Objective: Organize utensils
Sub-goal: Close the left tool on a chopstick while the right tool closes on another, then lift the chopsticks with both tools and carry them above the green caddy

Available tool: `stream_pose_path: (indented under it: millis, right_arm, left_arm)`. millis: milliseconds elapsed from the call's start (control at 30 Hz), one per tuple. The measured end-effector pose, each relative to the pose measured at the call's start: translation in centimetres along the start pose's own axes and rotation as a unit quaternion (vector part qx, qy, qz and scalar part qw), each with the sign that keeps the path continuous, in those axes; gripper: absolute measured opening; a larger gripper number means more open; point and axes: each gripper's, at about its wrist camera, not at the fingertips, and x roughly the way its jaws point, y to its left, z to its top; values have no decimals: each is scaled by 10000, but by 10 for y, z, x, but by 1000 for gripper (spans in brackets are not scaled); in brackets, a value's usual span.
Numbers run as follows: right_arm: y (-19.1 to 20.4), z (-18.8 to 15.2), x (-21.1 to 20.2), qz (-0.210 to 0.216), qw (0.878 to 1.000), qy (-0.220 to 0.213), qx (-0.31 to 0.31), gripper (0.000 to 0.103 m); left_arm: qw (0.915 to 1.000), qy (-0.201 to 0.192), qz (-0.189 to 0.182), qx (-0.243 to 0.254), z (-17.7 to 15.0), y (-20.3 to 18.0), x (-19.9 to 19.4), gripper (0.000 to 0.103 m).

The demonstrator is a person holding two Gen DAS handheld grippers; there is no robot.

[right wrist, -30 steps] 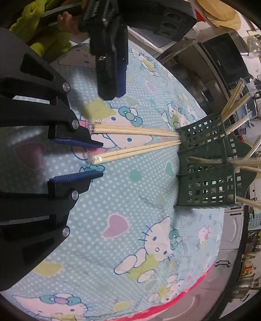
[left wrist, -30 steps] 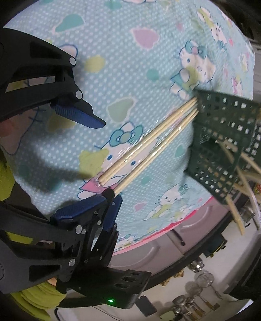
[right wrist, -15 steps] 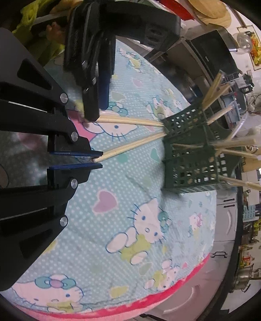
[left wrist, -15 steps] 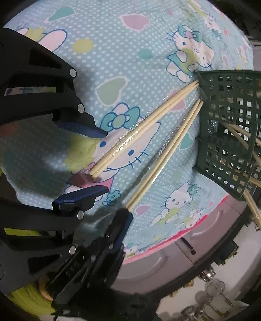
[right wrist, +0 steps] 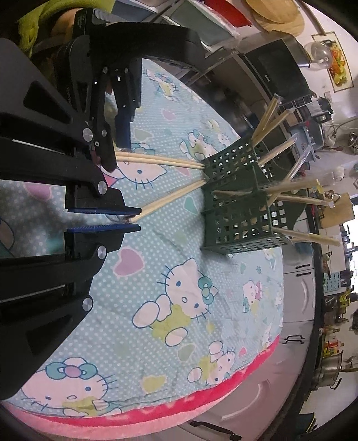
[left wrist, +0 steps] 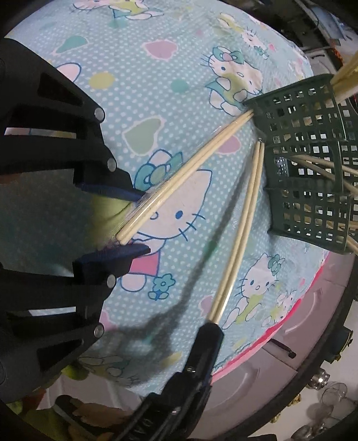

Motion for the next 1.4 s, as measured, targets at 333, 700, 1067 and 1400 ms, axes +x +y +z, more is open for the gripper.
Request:
stream_pose_path:
  millis: [333, 700, 1067, 1400]
  right_arm:
    - [10, 8, -17, -97, 9994, -279, -199, 6]
    - [30, 20, -38, -88, 9963, -709, -468, 6]
    - [52, 40, -55, -99, 9913, -1070, -763, 6]
    - [65, 70, -78, -15, 9842, -1525, -903, 5]
  left_arm:
    - [9979, 98, -563, -318, -23, 34, -27, 10]
    - [9975, -529, -19, -461, -38, 81, -87, 3]
    - [9885, -1401, 233, -517, -10, 98, -136, 3]
    - [9805, -1943, 26, -288, 23, 84, -170, 3]
